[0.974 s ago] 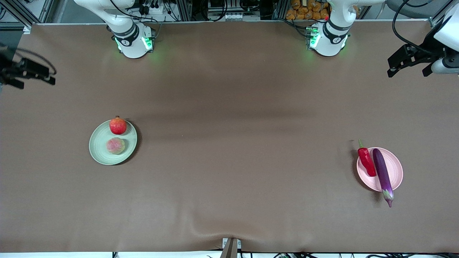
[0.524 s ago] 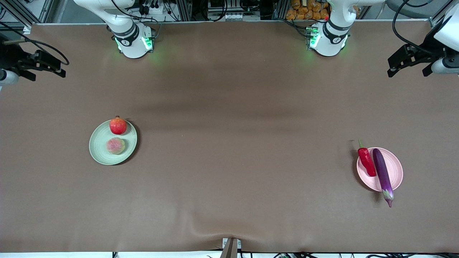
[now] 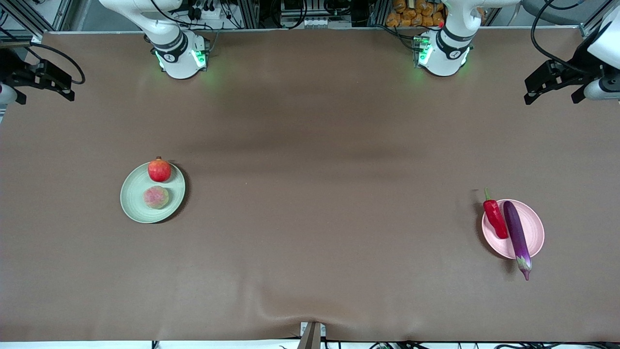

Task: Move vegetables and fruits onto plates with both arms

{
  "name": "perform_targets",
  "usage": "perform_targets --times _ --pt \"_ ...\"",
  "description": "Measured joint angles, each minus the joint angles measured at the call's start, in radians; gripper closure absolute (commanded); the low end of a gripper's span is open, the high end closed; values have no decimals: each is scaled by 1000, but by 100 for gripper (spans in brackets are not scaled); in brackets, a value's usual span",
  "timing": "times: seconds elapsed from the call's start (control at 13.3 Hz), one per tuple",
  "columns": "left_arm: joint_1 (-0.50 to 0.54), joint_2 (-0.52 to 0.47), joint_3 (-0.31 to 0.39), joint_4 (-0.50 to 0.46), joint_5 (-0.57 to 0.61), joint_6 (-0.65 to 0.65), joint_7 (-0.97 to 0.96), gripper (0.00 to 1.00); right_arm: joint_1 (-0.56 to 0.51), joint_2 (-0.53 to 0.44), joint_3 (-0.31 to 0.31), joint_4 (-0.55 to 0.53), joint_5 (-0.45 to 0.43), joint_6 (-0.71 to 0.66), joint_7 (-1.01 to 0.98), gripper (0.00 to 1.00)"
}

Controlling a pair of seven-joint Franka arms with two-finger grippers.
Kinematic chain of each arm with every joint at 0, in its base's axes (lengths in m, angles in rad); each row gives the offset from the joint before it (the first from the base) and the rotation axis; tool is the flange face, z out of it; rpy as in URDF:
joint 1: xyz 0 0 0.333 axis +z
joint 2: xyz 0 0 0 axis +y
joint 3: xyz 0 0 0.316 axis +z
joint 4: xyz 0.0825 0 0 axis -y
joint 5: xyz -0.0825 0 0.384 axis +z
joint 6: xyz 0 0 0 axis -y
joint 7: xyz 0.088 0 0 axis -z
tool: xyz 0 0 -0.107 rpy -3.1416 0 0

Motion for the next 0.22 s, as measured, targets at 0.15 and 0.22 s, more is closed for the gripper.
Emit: perform_targets --times 0.15,0.22 --pt "0 0 0 0 0 -3 0 0 0 4 -9 2 25 5 0 0" --pt "0 0 0 0 0 -7 0 0 -1 5 -14 3 32 14 0 0"
